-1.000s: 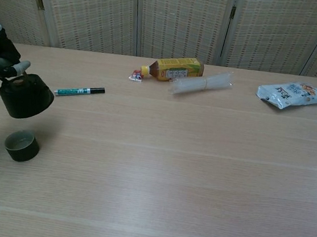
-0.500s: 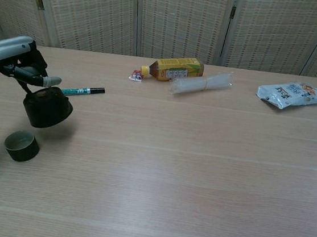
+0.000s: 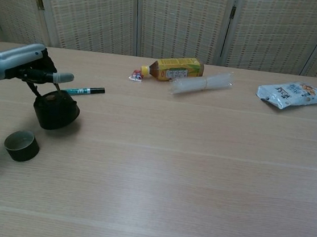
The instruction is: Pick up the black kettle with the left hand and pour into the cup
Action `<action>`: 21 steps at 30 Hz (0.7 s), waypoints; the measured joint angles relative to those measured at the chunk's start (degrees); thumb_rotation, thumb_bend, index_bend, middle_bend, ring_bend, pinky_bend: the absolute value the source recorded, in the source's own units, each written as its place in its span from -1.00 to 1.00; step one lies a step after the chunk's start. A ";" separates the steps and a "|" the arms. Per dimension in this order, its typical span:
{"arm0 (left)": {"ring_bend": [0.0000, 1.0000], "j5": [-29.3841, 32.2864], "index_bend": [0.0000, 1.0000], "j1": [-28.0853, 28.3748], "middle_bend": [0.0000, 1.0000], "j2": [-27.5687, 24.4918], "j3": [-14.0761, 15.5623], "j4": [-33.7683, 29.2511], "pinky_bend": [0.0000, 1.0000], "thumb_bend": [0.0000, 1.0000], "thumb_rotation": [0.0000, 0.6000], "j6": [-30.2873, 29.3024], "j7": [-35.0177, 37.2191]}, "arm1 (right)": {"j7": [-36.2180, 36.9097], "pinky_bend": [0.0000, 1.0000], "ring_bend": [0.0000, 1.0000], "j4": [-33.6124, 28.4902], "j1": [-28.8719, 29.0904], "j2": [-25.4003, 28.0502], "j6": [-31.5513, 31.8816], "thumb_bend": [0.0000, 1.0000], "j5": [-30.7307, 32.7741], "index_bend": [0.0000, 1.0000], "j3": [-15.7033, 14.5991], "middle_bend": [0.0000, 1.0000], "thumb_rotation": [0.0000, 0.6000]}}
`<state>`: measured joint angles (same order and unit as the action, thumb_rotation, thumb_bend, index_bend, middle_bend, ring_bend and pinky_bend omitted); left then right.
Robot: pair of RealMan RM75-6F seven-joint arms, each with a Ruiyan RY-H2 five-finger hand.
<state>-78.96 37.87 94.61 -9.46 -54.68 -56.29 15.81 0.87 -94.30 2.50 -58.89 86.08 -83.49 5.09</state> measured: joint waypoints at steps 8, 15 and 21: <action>0.82 -0.29 1.00 1.14 1.00 3.60 0.52 6.90 -0.64 -0.67 -0.32 0.18 -2.09 | 0.03 -0.63 -0.42 0.11 -0.10 -0.04 -0.05 -0.22 0.14 -0.86 -0.05 -0.45 1.00; 0.73 -1.02 1.00 1.85 1.00 5.95 1.38 10.81 -0.66 -0.67 -0.41 0.40 -1.98 | -0.06 -0.63 -0.42 0.06 -0.19 0.05 0.02 -0.22 0.41 -0.86 0.09 -0.45 1.00; 0.47 -0.73 0.89 1.96 0.94 5.75 1.60 10.08 -0.68 -0.67 -0.61 1.20 -3.46 | 0.06 -0.63 -0.42 0.14 -0.22 0.02 -0.07 -0.22 0.49 -0.86 0.07 -0.45 1.00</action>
<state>-79.69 39.83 100.36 -7.86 -44.60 -55.08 12.34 0.93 -94.16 2.27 -58.87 86.01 -83.00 5.16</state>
